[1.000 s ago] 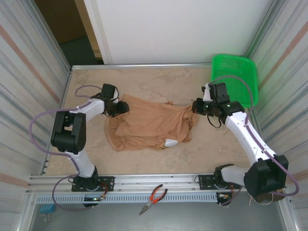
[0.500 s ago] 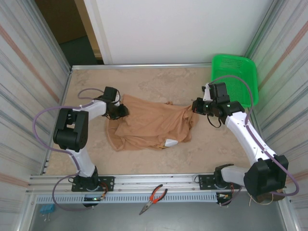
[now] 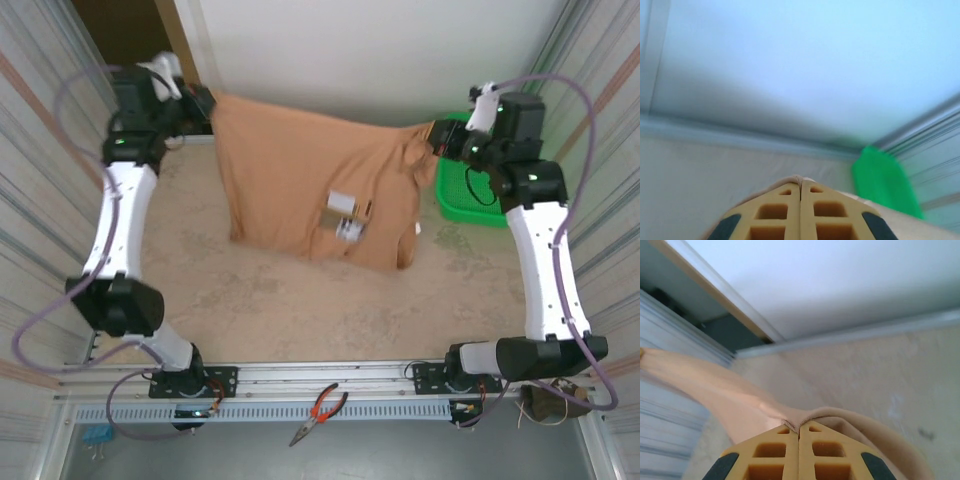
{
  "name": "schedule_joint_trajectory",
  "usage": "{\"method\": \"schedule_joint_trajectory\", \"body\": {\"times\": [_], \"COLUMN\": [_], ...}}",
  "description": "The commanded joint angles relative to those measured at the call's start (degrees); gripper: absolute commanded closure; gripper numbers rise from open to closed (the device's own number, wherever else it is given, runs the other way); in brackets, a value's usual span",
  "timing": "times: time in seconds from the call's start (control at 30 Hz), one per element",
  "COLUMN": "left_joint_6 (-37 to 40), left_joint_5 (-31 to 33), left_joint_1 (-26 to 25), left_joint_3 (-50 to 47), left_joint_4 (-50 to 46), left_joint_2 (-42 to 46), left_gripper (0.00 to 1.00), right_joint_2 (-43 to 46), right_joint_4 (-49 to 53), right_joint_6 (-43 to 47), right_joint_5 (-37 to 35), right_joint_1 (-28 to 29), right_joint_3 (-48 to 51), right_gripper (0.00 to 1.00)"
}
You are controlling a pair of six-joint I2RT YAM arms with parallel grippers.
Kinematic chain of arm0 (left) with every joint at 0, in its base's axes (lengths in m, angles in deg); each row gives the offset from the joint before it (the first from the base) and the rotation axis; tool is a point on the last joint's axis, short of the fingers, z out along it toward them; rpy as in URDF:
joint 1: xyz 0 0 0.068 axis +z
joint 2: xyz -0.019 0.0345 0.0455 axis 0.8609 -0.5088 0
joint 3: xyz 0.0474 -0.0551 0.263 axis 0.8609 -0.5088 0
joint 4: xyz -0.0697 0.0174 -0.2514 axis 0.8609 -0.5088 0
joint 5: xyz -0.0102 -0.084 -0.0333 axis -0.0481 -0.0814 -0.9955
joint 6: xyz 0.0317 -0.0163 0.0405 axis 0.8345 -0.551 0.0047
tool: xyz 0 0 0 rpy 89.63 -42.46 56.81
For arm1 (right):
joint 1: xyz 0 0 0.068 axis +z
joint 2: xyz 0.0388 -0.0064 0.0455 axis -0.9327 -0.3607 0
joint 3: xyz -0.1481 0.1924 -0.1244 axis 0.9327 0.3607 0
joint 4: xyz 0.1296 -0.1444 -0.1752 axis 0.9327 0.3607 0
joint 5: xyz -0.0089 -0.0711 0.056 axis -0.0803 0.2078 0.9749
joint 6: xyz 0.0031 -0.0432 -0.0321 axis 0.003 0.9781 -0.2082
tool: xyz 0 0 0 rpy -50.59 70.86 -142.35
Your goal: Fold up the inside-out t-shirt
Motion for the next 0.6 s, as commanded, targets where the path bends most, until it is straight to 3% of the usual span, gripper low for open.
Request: {"method": "schedule_joint_trajectory", "body": {"times": [0.0, 0.23, 0.43, 0.57], "left_joint_6": [-3.2, -9.2, -10.4, -9.6], "left_joint_5": [-3.1, -6.8, -4.1, -3.6], "left_joint_1": [0.7, 4.5, 4.6, 4.7], "left_joint_3": [0.2, -8.0, -5.5, -4.6], "left_joint_4": [-2.4, 2.2, 2.6, 1.2], "left_joint_2": [4.5, 11.9, 17.7, 16.2], "left_gripper": [1.00, 1.00, 1.00, 1.00], "right_joint_2": [0.9, 6.3, 8.8, 7.7], "right_joint_4": [3.6, 4.0, 4.4, 4.4], "right_joint_6": [1.2, -1.0, -1.8, -1.7], "right_joint_5": [3.8, 7.0, 10.0, 10.1], "right_joint_1": [-1.0, -3.9, -5.7, -5.7], "right_joint_3": [-2.9, -4.5, -15.0, -14.6], "right_gripper": [1.00, 1.00, 1.00, 1.00]}}
